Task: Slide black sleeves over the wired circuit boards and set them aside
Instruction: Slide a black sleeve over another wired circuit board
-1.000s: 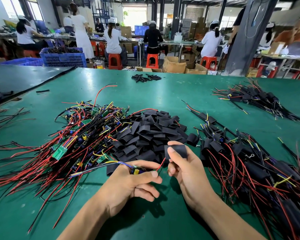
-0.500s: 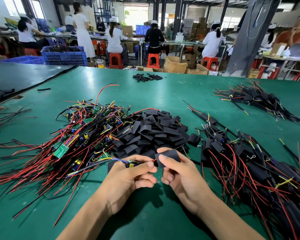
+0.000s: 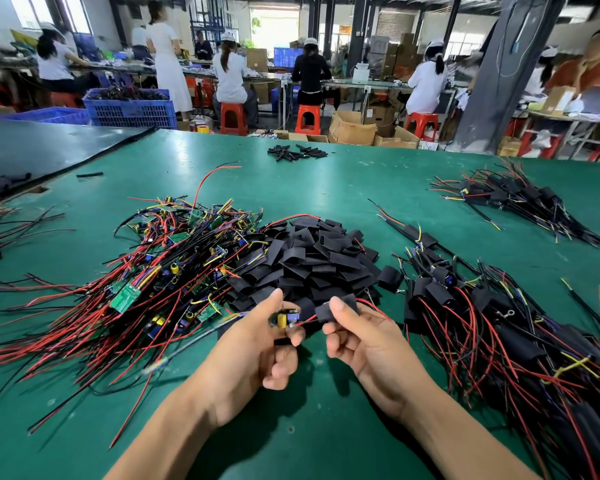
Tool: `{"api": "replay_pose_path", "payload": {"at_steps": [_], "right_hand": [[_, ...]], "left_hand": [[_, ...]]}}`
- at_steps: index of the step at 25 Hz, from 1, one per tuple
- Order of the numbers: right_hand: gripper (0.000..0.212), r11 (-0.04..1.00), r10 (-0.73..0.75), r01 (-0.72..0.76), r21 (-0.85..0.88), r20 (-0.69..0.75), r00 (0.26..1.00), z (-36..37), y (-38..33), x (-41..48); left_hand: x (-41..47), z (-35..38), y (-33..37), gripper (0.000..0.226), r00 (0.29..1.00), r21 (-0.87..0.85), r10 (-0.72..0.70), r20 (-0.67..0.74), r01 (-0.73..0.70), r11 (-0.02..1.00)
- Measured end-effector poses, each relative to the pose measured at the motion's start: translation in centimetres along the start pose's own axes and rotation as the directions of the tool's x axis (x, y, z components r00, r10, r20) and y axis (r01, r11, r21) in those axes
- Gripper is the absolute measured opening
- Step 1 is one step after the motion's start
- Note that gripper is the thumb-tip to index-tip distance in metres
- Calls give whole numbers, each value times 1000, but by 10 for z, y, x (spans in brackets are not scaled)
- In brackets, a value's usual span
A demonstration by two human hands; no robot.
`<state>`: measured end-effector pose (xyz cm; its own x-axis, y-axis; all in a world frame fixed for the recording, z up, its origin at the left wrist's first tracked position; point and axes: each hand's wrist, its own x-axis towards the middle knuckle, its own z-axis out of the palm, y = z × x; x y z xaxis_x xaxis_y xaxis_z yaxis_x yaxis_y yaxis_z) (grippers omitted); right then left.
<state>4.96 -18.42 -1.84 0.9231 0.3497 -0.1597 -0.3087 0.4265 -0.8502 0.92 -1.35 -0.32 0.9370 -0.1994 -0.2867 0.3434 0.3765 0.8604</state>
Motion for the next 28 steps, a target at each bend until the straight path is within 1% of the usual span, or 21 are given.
{"api": "replay_pose_path", "payload": {"at_steps": [1,4,7,9,11,12,14,16,19,21,23,26,28], "right_hand": [[14,1000,5,-5,-1,-38,999,0,-2,0],[19,1000,0,-1,-5,-122,992,-2,-4,2],[21,999,-8,13,33,-160,987,-3,-6,3],[24,999,-28,32,22,-159,987,-3,-5,3],[18,999,-53,54,6,-114,992,-1,-3,2],[16,998,-64,65,2,-88,994,0,-1,2],[17,997,-76,75,-19,-53,996,3,2,0],[23,997,-66,65,-31,-46,997,4,4,-2],[31,1000,-28,28,-7,-60,998,5,5,-3],[35,1000,-15,15,17,-51,999,7,6,-4],[39,998,-38,39,41,-29,999,9,7,-5],[35,993,-68,67,96,3,998,12,10,-7],[26,990,-87,86,109,5,996,12,12,-7]], "left_hand": [[0,0,1,42,1000,-6,26,13,-26,1000],[1,-3,1,40,993,-42,114,-7,-115,993],[1,-3,-1,25,984,-65,171,-46,-173,983],[1,-2,-3,24,971,-1,222,-87,-223,975],[1,-2,-5,29,953,96,277,-120,-266,959],[0,-1,-6,32,947,118,292,-134,-277,954],[1,-2,-6,39,945,103,293,-143,-280,954],[2,-2,-6,41,953,48,273,-129,-269,962],[1,0,-8,33,955,-16,280,-98,-283,959],[1,1,-8,29,950,-51,290,-118,-298,953],[1,3,-7,20,952,-96,266,-152,-282,955],[1,5,-6,15,957,-161,214,-194,-246,956],[1,6,-5,16,962,-190,186,-202,-225,956]]}}
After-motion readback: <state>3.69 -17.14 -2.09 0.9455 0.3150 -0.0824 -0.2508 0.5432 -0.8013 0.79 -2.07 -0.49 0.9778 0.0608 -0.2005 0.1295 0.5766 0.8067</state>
